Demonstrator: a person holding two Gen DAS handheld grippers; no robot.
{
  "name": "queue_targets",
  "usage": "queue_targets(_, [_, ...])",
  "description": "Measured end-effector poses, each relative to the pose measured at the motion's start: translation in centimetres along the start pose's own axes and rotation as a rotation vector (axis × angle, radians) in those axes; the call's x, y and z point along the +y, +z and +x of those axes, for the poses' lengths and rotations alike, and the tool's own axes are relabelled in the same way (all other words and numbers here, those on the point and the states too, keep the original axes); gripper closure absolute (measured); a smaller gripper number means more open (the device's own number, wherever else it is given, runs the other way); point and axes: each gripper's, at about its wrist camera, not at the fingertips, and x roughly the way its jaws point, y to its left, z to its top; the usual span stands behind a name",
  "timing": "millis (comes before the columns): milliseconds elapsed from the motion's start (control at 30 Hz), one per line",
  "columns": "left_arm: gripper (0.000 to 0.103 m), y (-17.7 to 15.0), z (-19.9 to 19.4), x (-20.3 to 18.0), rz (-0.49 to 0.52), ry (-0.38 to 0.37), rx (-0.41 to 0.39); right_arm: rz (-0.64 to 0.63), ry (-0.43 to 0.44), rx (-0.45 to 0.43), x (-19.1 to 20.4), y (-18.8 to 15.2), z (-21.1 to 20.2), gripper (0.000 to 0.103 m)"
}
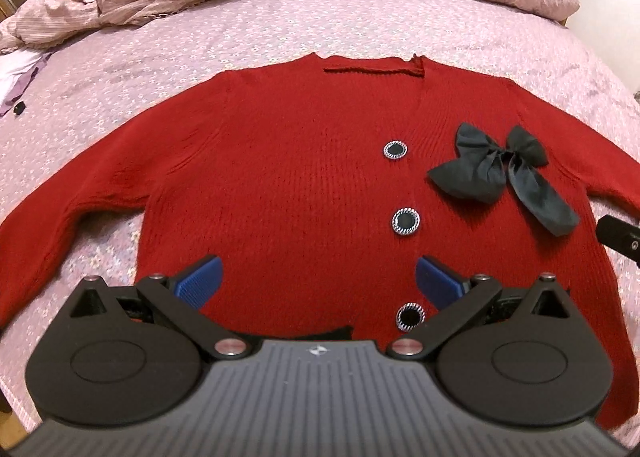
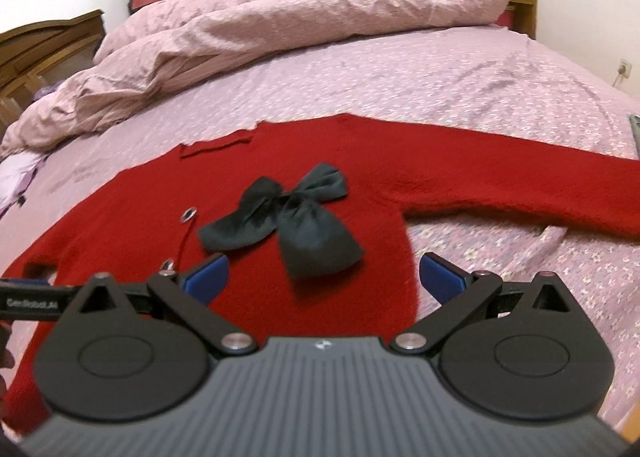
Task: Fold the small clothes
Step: 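Move the right tool to the black-cuffed sleeve and close on the cuff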
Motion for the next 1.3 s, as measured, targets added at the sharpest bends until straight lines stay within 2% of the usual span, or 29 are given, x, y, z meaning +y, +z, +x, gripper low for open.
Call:
queue_targets(300, [0.000,2.7,3.1,-0.7,-0.017,-0.001,-0.003,0.093,-0.011,0.025,-3.3,1.5,2.2,0.000])
queue_targets(433, [0.000,4.5,5.1,-1.1,-0.034,0.007,-0.002,0.157,-0.037,0.044,-5.4,2.3,3.6,0.000])
queue_targets(633, [0.000,6.5,7.5,-2.3,-0.007,0.016,-0.015,0.223,-0.081,0.027,-8.5,3.3,5.2,0.000])
queue_targets(867, [0.000,6.2,10.9,-3.2,0.010,0.014,0.061,0.353,-0.096,0.044,-12.0,3.3,7.3,0.000])
queue_targets(1300, [0.000,5.1,11.7,-3.1,0.030,0.006,-0.006,0.476,-0.110,-0.046,-16.1,2.7,7.3,0.000])
